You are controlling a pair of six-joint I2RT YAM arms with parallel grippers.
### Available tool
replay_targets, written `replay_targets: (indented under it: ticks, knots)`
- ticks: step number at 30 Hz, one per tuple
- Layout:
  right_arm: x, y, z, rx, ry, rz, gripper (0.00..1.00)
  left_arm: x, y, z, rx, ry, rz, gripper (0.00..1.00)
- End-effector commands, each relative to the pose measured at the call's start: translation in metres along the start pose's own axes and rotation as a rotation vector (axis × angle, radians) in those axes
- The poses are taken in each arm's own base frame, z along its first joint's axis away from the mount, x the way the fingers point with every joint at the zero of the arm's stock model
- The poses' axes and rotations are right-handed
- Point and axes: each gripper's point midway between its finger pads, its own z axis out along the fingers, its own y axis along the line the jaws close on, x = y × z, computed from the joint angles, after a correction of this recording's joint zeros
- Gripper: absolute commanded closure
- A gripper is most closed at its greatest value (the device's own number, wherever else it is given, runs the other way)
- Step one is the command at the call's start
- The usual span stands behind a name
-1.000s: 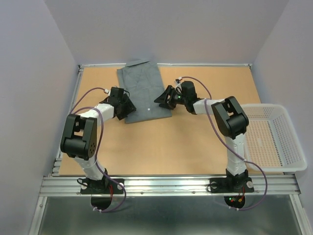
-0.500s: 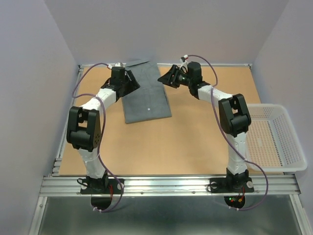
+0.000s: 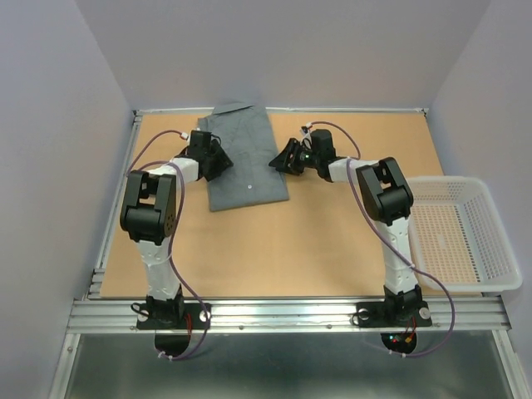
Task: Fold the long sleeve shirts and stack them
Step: Fold the shirt
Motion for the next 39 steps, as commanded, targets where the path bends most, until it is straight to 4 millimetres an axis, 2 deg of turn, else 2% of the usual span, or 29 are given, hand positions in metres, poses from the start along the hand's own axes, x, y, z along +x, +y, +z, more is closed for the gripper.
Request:
replay_targets:
  ticks: [1,2,3,5,6,8,9,10,11,12,13,14,16,20,23,24,27,28,29,32,33,36,39]
  knots:
    - [0.032,0.0,-0.007,0.014,0.05,-0.017,0.5,0.029,0.037,-0.014,-0.102,0.07,-0.028,0.34]
    - [0.04,-0.001,-0.01,0.019,0.065,-0.011,0.51,0.033,0.038,-0.018,-0.101,0.079,-0.03,0.34]
    - [0.059,-0.01,-0.016,0.042,0.096,0.002,0.54,0.043,0.045,-0.024,-0.113,0.096,-0.034,0.34]
    - [0.07,0.0,-0.029,0.046,0.104,-0.004,0.56,0.052,0.053,-0.033,-0.124,0.113,-0.031,0.34]
    - [0.09,-0.006,-0.037,0.07,0.139,0.01,0.57,0.062,0.061,-0.044,-0.135,0.123,-0.031,0.34]
    - [0.101,0.011,-0.05,0.064,0.154,-0.007,0.6,0.077,0.073,-0.063,-0.151,0.138,-0.032,0.33]
    - [0.117,0.008,-0.058,0.079,0.18,0.001,0.6,0.082,0.077,-0.069,-0.155,0.144,-0.032,0.33]
    - [0.125,0.011,-0.062,0.084,0.196,-0.005,0.6,0.087,0.079,-0.076,-0.15,0.148,-0.035,0.33]
    - [0.129,0.03,-0.067,0.063,0.202,-0.038,0.6,0.09,0.081,-0.082,-0.145,0.149,-0.035,0.32]
    - [0.133,0.036,-0.07,0.058,0.211,-0.07,0.6,0.086,0.076,-0.094,-0.12,0.125,-0.033,0.32]
    - [0.139,0.041,-0.073,0.068,0.226,-0.087,0.6,0.094,0.083,-0.1,-0.127,0.132,-0.029,0.3]
    - [0.143,0.056,-0.073,0.047,0.237,-0.127,0.6,0.092,0.083,-0.105,-0.119,0.117,-0.013,0.29]
    - [0.137,0.08,-0.079,0.012,0.226,-0.18,0.6,0.082,0.076,-0.124,-0.086,0.065,0.012,0.24]
    - [0.095,0.132,-0.083,-0.063,0.119,-0.254,0.6,0.05,0.053,-0.16,0.003,-0.086,0.043,0.16]
    - [0.083,0.146,-0.072,-0.098,0.112,-0.267,0.6,0.045,0.039,-0.168,0.063,-0.11,-0.001,0.16]
    - [0.073,0.158,-0.068,-0.125,0.101,-0.265,0.6,0.045,0.035,-0.167,0.087,-0.11,-0.016,0.18]
    - [0.064,0.157,-0.043,-0.144,0.094,-0.242,0.6,0.046,0.027,-0.153,0.132,-0.101,-0.065,0.24]
    - [0.065,0.153,-0.037,-0.139,0.101,-0.229,0.6,0.05,0.03,-0.148,0.118,-0.085,-0.071,0.25]
    - [0.061,0.147,-0.024,-0.138,0.085,-0.214,0.6,0.048,0.032,-0.139,0.105,-0.089,-0.078,0.27]
    - [0.068,0.125,-0.001,-0.139,0.104,-0.178,0.6,0.044,0.038,-0.123,0.08,-0.104,-0.092,0.31]
    - [0.071,0.119,0.003,-0.137,0.106,-0.143,0.6,0.049,0.046,-0.114,0.048,-0.087,-0.1,0.32]
    - [0.083,0.096,0.012,-0.129,0.098,-0.096,0.61,0.051,0.066,-0.101,-0.012,-0.078,-0.119,0.33]
    - [0.102,0.065,0.014,-0.075,0.12,-0.076,0.61,0.06,0.092,-0.088,-0.088,-0.051,-0.148,0.34]
